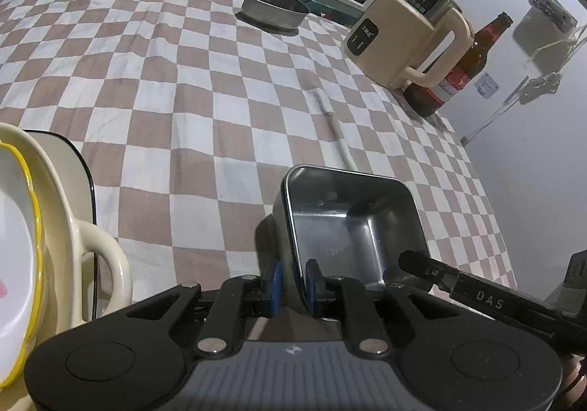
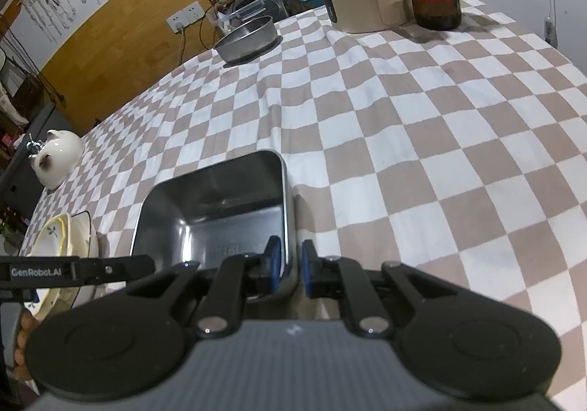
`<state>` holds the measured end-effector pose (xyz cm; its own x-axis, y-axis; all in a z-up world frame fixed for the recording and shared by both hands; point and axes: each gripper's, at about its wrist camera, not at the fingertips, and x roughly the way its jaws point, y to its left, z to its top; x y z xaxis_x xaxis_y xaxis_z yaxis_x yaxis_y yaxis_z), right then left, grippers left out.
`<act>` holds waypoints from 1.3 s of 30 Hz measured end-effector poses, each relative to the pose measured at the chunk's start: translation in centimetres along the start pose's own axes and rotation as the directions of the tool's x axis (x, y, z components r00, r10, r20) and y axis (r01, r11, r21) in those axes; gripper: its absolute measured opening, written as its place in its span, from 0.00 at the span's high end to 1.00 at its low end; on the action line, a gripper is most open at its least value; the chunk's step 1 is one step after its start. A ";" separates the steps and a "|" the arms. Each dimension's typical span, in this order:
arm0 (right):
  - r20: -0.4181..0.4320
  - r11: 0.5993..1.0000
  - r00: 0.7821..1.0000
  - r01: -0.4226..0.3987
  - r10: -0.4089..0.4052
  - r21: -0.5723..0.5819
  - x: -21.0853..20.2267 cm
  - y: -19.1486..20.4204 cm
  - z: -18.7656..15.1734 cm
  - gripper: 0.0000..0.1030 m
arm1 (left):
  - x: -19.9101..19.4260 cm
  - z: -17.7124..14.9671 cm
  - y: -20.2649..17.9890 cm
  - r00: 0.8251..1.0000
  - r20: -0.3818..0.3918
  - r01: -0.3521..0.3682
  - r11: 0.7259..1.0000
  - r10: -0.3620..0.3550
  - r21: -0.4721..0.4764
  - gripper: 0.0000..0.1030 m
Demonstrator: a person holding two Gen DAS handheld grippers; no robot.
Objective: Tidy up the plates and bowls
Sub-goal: 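Lift the steel tin with both grippers and carry it across the table, then set the steel tin down and open both grippers, then move both grippers to the rim of the round steel bowl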
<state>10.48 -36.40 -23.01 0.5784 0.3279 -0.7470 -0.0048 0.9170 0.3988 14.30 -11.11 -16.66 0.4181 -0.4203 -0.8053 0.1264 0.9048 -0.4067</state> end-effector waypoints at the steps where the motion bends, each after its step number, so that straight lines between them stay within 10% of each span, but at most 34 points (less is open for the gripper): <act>1: -0.001 1.000 1.000 -0.001 0.001 0.005 0.0 -0.1 0.0 0.85 | 0.0 0.0 0.1 1.000 0.000 0.001 1.000 -0.001 -0.002 0.83; 13: 0.013 1.000 1.000 0.010 -0.009 -0.013 -1.0 -0.1 -0.1 0.31 | -0.3 0.1 -0.4 1.000 -0.001 -0.002 1.000 0.002 0.029 0.46; 22: 0.056 0.999 0.998 0.025 -0.023 -0.040 -2.4 -0.2 -0.2 0.09 | -1.0 -0.1 -2.1 1.000 0.023 0.003 0.993 -0.006 0.115 0.21; 39: 0.142 0.995 0.989 0.061 -0.050 -0.078 -5.2 0.1 0.4 0.00 | -4.0 0.7 -2.4 0.991 0.129 -0.046 0.991 0.029 0.126 0.00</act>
<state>7.77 -38.13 -18.87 0.6876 0.2462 -0.6831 -0.0327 0.9503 0.3096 12.98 -11.56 -12.12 0.5346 -0.3814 -0.7542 0.2196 0.9244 -0.3119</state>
